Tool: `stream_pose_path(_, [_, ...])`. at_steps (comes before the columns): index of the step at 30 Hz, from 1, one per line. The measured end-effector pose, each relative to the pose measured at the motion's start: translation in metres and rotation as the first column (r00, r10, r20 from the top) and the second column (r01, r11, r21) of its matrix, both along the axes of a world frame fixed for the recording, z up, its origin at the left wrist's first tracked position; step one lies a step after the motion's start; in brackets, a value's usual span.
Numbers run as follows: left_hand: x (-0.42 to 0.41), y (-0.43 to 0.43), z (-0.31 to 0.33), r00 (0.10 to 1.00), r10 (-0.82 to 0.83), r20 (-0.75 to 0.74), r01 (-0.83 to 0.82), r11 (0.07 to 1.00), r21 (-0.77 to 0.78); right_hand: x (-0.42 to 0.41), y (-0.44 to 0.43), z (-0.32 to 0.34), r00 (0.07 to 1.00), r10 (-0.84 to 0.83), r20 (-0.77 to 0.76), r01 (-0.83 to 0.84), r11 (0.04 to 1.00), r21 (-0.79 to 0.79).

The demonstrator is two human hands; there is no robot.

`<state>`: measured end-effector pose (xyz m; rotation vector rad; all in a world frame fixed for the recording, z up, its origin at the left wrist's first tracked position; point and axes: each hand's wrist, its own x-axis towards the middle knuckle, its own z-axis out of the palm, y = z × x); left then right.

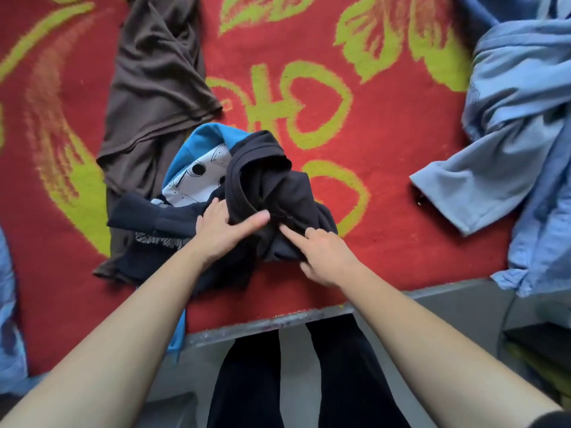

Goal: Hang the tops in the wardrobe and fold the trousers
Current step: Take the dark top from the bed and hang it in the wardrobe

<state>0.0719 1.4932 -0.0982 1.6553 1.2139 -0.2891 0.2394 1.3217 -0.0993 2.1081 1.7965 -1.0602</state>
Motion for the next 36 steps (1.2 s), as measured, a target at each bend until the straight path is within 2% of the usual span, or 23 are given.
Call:
stream_pose_path(2, [0.002, -0.003, 0.002, 0.975, 0.213, 0.061, -0.214, 0.977, 0.000, -0.001, -0.002, -0.001, 0.999, -0.007, -0.037, 0.005, 0.999, -0.054])
stream_pose_path(3, [0.002, -0.004, 0.004, 0.960, 0.270, 0.069, -0.272, 0.962, 0.013, -0.002, -0.003, -0.001, 0.997, -0.040, -0.070, 0.034, 0.996, -0.086])
stream_pose_path(5, [-0.001, -0.010, 0.011, 0.956, 0.289, 0.049, -0.291, 0.954, 0.069, -0.005, -0.006, -0.001, 0.981, -0.144, -0.132, 0.124, 0.981, -0.146])
stream_pose_path(7, [-0.007, -0.016, 0.021, 0.971, 0.235, 0.051, -0.240, 0.961, 0.140, -0.010, -0.009, 0.005, 0.929, -0.310, -0.201, 0.282, 0.947, -0.155])
stream_pose_path(8, [-0.009, -0.021, 0.029, 0.978, 0.201, 0.061, -0.208, 0.963, 0.172, -0.015, -0.010, 0.010, 0.889, -0.396, -0.228, 0.385, 0.918, -0.095])
stream_pose_path(10, [-0.012, -0.029, 0.047, 0.984, 0.148, 0.100, -0.166, 0.965, 0.204, -0.022, -0.006, 0.026, 0.810, -0.528, -0.256, 0.575, 0.801, 0.168])
stream_pose_path(12, [-0.016, -0.035, 0.072, 0.987, 0.087, 0.136, -0.117, 0.966, 0.231, -0.026, 0.010, 0.049, 0.764, -0.579, -0.286, 0.645, 0.661, 0.384])
stream_pose_path(13, [-0.019, -0.036, 0.087, 0.987, 0.051, 0.152, -0.088, 0.965, 0.249, -0.028, 0.022, 0.064, 0.771, -0.565, -0.293, 0.635, 0.648, 0.422])
stream_pose_path(14, [-0.023, -0.035, 0.102, 0.987, 0.019, 0.158, -0.061, 0.963, 0.264, -0.030, 0.035, 0.080, 0.808, -0.519, -0.280, 0.589, 0.690, 0.421])
stream_pose_path(17, [-0.035, -0.024, 0.151, 0.976, -0.059, 0.211, -0.018, 0.938, 0.346, -0.045, 0.070, 0.123, 0.957, -0.236, -0.172, 0.284, 0.888, 0.362])
stream_pose_path(18, [-0.039, -0.017, 0.170, 0.970, -0.067, 0.232, -0.029, 0.921, 0.389, -0.051, 0.077, 0.137, 0.976, -0.178, -0.124, 0.211, 0.910, 0.358])
stream_pose_path(19, [-0.046, -0.010, 0.192, 0.968, -0.067, 0.241, -0.048, 0.895, 0.443, -0.056, 0.083, 0.152, 0.978, -0.184, -0.099, 0.208, 0.903, 0.375])
stream_pose_path(22, [-0.070, 0.018, 0.257, 0.983, -0.015, 0.181, -0.100, 0.788, 0.608, -0.066, 0.095, 0.207, 0.921, -0.369, -0.124, 0.381, 0.787, 0.485])
stream_pose_path(26, [-0.113, 0.041, 0.324, 0.993, 0.048, 0.110, -0.116, 0.620, 0.776, -0.079, 0.108, 0.295, 0.862, -0.441, -0.249, 0.500, 0.662, 0.559])
stream_pose_path(28, [-0.136, 0.046, 0.347, 0.995, 0.097, 0.038, -0.087, 0.565, 0.820, -0.087, 0.119, 0.342, 0.801, -0.474, -0.364, 0.594, 0.555, 0.582])
stream_pose_path(29, [-0.148, 0.047, 0.356, 0.988, 0.153, -0.015, -0.076, 0.572, 0.817, -0.092, 0.124, 0.364, 0.760, -0.477, -0.442, 0.648, 0.495, 0.580])
stream_pose_path(31, [-0.173, 0.044, 0.372, 0.947, 0.305, -0.102, -0.129, 0.651, 0.748, -0.108, 0.131, 0.406, 0.697, -0.443, -0.564, 0.717, 0.427, 0.550])
stream_pose_path(33, [-0.196, 0.038, 0.388, 0.897, 0.418, -0.143, -0.219, 0.702, 0.677, -0.125, 0.133, 0.437, 0.654, -0.381, -0.654, 0.752, 0.425, 0.504])
stream_pose_path(36, [-0.220, 0.026, 0.415, 0.843, 0.530, -0.091, -0.365, 0.689, 0.626, -0.137, 0.134, 0.467, 0.528, -0.346, -0.776, 0.813, 0.469, 0.345])
